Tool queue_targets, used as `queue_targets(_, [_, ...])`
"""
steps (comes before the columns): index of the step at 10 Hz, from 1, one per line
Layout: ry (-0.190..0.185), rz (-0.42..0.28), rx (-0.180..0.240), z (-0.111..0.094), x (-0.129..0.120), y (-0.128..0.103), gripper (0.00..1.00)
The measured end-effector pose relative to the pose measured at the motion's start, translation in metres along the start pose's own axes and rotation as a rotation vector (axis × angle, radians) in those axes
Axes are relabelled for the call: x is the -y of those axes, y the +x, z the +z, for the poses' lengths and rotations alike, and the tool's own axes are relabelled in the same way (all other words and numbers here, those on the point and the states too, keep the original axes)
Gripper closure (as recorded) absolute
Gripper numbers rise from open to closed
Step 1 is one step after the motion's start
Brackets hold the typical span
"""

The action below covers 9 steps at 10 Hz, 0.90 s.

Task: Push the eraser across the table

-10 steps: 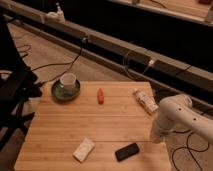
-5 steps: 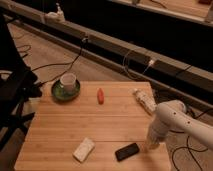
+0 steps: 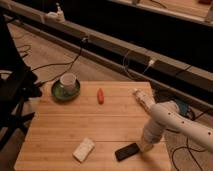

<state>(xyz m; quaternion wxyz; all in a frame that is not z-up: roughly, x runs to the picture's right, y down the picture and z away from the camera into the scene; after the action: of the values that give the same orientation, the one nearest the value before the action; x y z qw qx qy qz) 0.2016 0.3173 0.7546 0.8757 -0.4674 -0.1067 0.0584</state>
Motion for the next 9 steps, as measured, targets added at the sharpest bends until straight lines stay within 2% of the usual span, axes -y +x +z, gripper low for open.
queue_targets(2, [-0.012,-0.030,0.011,0.004,0.001,-0.011,1.00])
queue_targets(5, [-0.020,-0.117,0.035,0.006,-0.001,-0.042,1.00])
queue_targets(7, [-0.047,-0.187,0.050,0.016,-0.006,-0.067,1.00])
queue_targets(9, [-0.085,-0.226,0.057,0.027,-0.011,-0.080,1.00])
